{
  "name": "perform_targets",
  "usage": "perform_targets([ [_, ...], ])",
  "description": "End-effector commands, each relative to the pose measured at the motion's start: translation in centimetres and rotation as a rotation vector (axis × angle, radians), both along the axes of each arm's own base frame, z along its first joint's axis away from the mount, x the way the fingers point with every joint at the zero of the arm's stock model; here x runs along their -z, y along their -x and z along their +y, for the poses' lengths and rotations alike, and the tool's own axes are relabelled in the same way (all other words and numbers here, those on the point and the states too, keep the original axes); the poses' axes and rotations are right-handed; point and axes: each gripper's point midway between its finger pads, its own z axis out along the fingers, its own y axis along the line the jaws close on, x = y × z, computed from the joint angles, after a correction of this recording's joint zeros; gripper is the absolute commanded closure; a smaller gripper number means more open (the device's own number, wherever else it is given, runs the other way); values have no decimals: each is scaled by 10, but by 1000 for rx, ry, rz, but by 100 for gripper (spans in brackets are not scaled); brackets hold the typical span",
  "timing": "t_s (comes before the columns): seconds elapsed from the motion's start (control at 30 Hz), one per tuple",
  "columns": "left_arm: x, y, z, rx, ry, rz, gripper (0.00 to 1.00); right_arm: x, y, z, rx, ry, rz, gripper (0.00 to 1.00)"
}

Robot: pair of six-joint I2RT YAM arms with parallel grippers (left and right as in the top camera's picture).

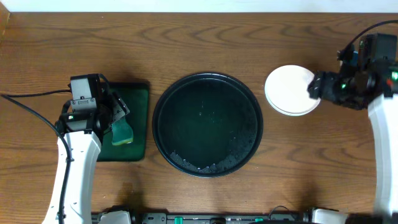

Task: Clean dirty plates on tray and stack at the side

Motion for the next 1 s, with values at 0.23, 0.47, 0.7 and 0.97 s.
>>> perform_targets([
  [0.23,-6,-3,3,1,-14,-11,20,-66,60,63,-171,-30,-194,1],
  [0.47,-6,-3,3,1,-13,-11,20,-63,108,52,-154,7,-109,1],
  [0.7,-6,-3,3,1,-14,-11,20,-62,126,45,-134,31,-206,1],
  [0.97,-6,-3,3,1,-14,-11,20,-30,122,39,-94,24,-594,1],
])
